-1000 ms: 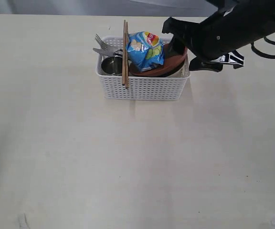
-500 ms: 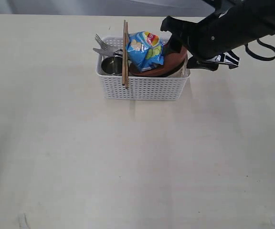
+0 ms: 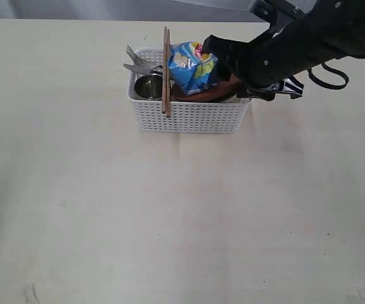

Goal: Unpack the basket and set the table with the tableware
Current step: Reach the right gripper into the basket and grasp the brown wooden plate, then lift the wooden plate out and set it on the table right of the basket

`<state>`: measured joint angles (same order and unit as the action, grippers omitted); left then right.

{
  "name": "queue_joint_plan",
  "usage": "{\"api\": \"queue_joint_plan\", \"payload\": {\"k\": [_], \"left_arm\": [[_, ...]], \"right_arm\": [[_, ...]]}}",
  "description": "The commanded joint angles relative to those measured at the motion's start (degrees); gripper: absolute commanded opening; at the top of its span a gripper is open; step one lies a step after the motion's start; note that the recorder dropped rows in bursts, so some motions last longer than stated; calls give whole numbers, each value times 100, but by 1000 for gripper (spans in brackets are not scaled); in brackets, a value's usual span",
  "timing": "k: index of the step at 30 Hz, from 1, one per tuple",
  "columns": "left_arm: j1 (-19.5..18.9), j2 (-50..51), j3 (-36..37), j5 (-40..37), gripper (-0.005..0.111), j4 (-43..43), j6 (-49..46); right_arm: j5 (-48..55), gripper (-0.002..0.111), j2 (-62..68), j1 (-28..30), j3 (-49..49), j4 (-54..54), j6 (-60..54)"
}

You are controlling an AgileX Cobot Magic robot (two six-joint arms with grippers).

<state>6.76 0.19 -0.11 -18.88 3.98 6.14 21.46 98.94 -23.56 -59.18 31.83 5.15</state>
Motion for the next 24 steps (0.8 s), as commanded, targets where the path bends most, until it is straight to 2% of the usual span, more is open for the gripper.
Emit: {"api": "queue_joint_plan", "payload": {"k": [1, 4, 14, 16, 18, 19, 24], "left_arm": [[41, -19, 11, 28, 0, 26, -16], [41, -19, 11, 28, 0, 26, -16], [41, -19, 11, 28, 0, 26, -16], [41, -19, 11, 28, 0, 26, -16], [41, -19, 11, 28, 0, 26, -16], [41, -19, 11, 28, 0, 26, -16], [41, -19, 11, 28, 0, 26, -16]], "right_arm": [[-180, 36, 9, -3, 0, -1, -26], [-180, 27, 98, -3, 0, -42, -26], [-203, 27, 235, -3, 0, -42, -2], [-203, 20, 222, -3, 0, -42, -2], [-229, 9, 182, -3, 0, -42, -22], [-302, 0, 119, -3, 0, -42, -87], [-487, -1, -234, -3, -11, -42, -149]]}}
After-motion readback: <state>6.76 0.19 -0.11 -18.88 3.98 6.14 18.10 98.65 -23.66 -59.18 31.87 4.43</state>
